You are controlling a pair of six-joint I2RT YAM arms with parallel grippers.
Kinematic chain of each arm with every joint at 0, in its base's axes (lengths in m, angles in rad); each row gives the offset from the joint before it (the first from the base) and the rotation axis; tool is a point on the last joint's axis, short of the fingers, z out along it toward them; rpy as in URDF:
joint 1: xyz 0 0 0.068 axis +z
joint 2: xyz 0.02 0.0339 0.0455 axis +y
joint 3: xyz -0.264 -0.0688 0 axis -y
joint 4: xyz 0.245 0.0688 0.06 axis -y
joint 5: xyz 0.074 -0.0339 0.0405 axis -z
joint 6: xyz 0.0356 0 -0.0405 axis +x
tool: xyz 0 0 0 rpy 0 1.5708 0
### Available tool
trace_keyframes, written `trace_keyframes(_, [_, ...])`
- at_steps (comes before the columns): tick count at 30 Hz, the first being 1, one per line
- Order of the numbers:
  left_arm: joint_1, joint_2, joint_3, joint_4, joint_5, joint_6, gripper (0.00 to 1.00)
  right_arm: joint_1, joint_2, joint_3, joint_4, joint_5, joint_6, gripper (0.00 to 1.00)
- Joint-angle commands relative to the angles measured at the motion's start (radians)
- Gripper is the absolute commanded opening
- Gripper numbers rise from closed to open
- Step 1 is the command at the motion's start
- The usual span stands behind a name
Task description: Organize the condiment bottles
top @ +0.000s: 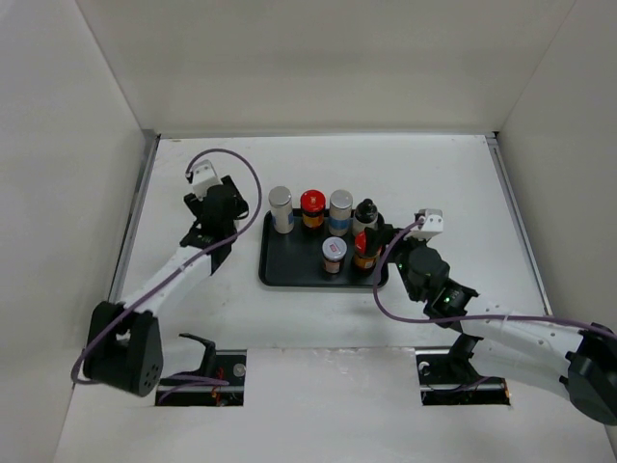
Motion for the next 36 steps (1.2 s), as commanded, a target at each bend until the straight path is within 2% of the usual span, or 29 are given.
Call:
trace_keyframes(1, [-0.099, -0.163, -0.034, 0.021, -0.066, 0.008, 0.35, 0.013, -0.015, 0.007, 0.06, -0.006, -0.011, 0.92])
trace_keyframes(7, [-0.337, -0.298, -0.067, -0.138, -0.103, -0.016, 0.35, 0.013, -0.011, 0.006, 0.064, -0.01, -0.009, 0.92])
trace_keyframes(12, [-0.596, -0.286, -0.081, -0.139, -0.2, -0.091, 0.35, -0.003, -0.015, -0.006, 0.073, -0.012, -0.003, 0.92])
trace_keyframes(15, [-0.69, -0.245, -0.083, -0.077, -0.25, -0.097, 0.36, -0.001, -0.023, -0.006, 0.073, -0.004, -0.006, 0.92])
trace_keyframes(24, [-0.736, -0.061, -0.097, 0.103, -0.244, -0.093, 0.39, -0.001, -0.026, -0.01, 0.078, 0.005, -0.011, 0.93])
trace_keyframes(30, [-0.735, -0.024, -0.159, 0.192, -0.246, -0.093, 0.45, -0.001, -0.029, -0.01, 0.078, 0.007, -0.012, 0.93])
trace_keyframes(32, [-0.736, -0.025, -0.167, 0.2, -0.251, -0.093, 0.5, -0.001, -0.026, -0.011, 0.078, 0.004, -0.009, 0.93])
trace_keyframes(33, [-0.738, -0.03, -0.169, 0.198, -0.249, -0.091, 0.58, -0.001, -0.023, -0.011, 0.073, -0.001, -0.005, 0.93])
trace_keyframes(35, [-0.741, -0.056, -0.182, 0.203, -0.258, -0.09, 0.84, -0.001, -0.024, -0.01, 0.072, 0.002, -0.006, 0.94])
trace_keyframes(36, [-0.739, -0.065, -0.186, 0.206, -0.26, -0.09, 1.0, -0.001, -0.026, -0.01, 0.076, 0.007, -0.012, 0.95])
